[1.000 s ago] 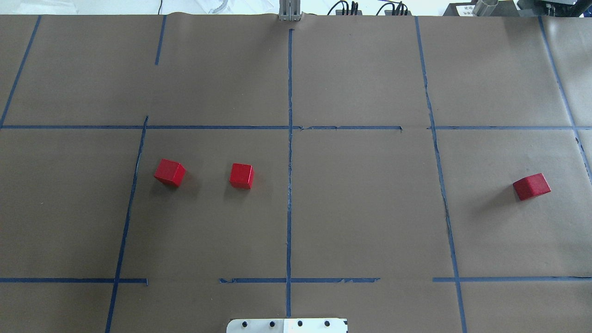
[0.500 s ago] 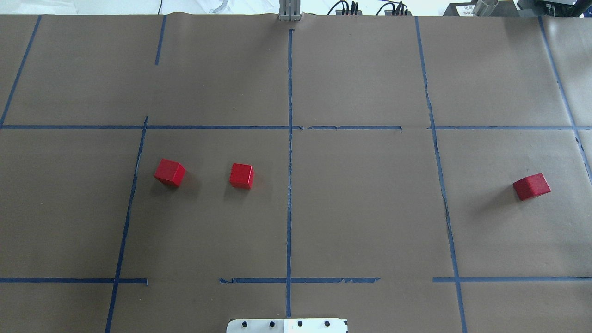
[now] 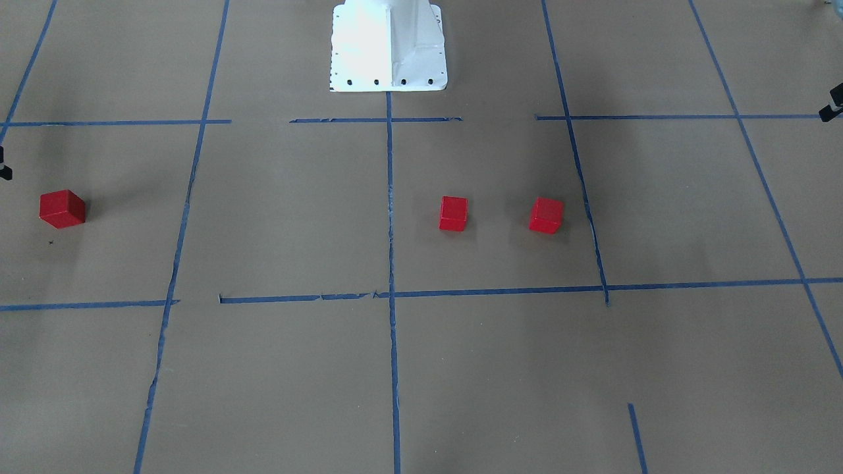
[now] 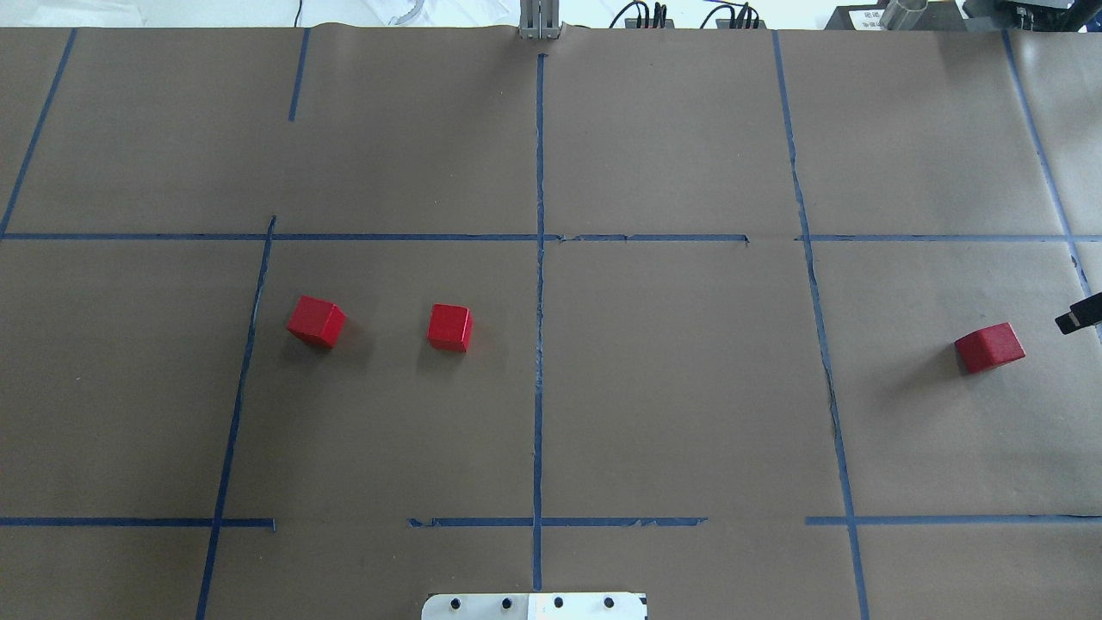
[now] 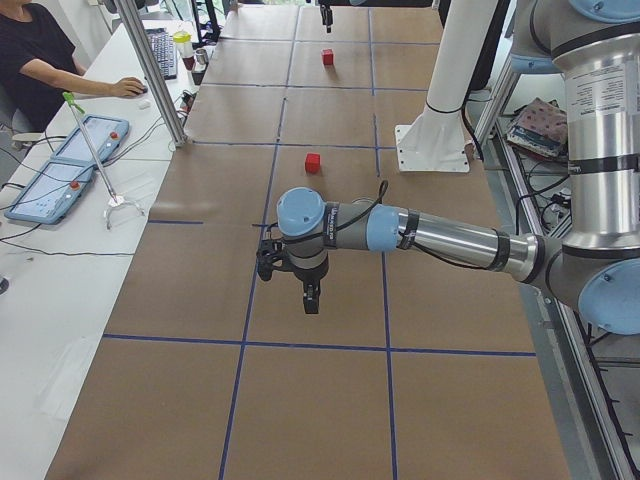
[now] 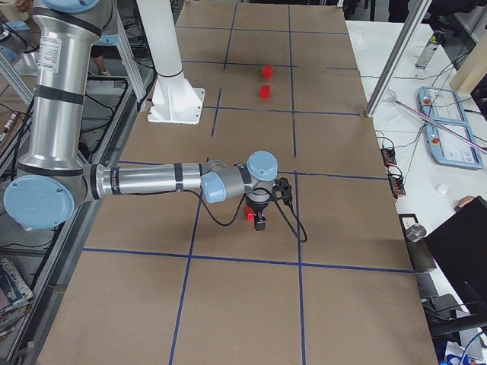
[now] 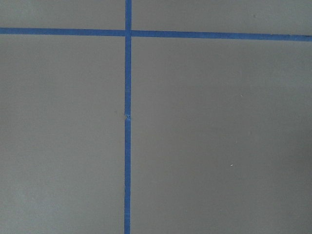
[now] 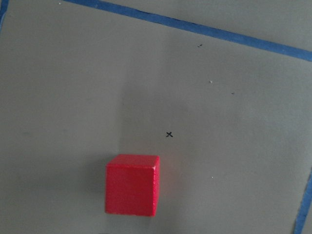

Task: Form red blocks into L shape at center
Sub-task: 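Lower the right gripper onto the lone red cube and grasp it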

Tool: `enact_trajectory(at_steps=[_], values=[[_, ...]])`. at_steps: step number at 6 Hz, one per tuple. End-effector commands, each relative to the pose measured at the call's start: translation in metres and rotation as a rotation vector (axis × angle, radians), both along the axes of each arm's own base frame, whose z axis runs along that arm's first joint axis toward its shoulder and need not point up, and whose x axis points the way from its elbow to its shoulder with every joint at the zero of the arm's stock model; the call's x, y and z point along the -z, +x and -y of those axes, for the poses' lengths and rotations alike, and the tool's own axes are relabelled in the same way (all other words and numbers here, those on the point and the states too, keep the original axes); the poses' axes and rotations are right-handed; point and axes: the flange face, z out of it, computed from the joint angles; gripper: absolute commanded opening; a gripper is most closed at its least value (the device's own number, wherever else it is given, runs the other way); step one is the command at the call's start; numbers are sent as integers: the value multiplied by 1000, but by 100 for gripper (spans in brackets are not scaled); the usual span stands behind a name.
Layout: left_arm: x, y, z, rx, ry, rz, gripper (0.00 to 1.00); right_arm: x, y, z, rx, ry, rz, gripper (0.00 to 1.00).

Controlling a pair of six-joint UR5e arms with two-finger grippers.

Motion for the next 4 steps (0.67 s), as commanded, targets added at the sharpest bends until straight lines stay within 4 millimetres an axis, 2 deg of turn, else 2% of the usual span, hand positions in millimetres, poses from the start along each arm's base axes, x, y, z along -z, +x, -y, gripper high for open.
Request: enact_trajectory(at_steps=[1, 2, 4], values=[[1, 0, 1, 0, 2, 0, 100, 0, -43, -7, -1, -1, -25, 100], [2, 0, 1, 0, 5, 1, 100, -6, -58, -11, 31, -6, -34, 99], [2, 0, 1, 0, 4, 2, 100, -8, -64, -12, 43, -7, -38, 98]])
